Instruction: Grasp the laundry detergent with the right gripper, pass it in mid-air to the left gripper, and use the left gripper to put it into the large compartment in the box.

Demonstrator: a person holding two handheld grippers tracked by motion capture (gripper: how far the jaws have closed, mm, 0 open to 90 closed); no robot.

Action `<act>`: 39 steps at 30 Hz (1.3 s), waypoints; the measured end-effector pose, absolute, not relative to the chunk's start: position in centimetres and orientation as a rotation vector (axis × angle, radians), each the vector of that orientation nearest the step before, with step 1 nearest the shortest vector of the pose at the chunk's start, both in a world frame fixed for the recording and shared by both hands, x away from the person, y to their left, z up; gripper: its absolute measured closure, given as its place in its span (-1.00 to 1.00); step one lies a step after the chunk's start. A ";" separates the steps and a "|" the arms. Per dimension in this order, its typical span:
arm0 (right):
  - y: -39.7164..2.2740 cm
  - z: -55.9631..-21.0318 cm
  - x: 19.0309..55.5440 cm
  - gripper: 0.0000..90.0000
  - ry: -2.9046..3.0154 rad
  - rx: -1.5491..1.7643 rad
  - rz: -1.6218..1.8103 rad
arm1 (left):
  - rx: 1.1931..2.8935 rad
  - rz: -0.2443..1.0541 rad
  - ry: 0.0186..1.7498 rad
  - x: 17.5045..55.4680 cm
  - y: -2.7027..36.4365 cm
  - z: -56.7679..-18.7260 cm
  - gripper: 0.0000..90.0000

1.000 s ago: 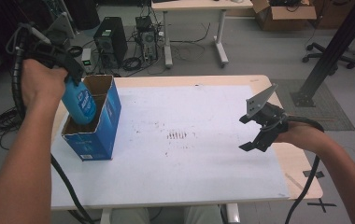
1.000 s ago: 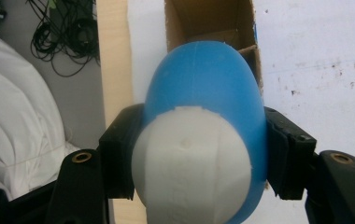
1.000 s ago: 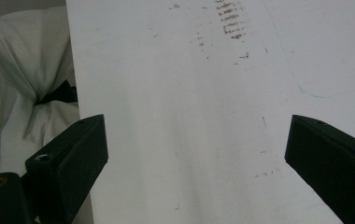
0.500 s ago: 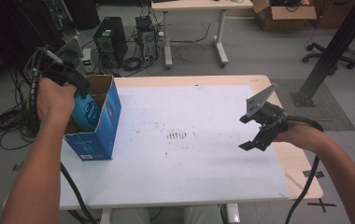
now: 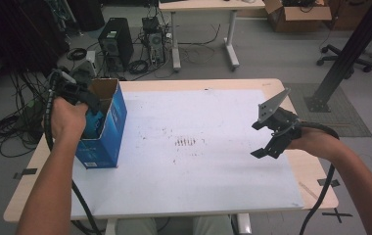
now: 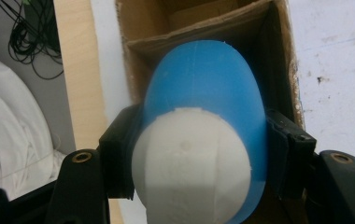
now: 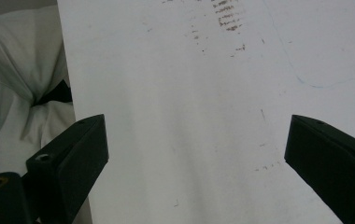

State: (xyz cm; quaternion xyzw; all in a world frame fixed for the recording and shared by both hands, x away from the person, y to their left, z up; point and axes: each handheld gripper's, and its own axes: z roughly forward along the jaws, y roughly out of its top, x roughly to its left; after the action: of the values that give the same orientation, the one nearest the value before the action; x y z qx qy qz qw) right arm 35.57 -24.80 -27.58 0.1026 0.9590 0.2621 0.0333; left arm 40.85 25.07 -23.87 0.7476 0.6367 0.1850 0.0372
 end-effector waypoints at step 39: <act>-25.0 -28.1 35.3 -0.86 2.956 0.341 0.793 | 2.353 0.494 1.932 41.4 25.2 -26.6 -0.29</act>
State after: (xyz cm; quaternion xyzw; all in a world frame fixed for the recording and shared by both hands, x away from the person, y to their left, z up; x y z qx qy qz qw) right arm 35.35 -24.99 -28.13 0.1106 0.9595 0.2574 0.0312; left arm 41.36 25.20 -26.64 0.7627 0.6260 0.1601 0.0285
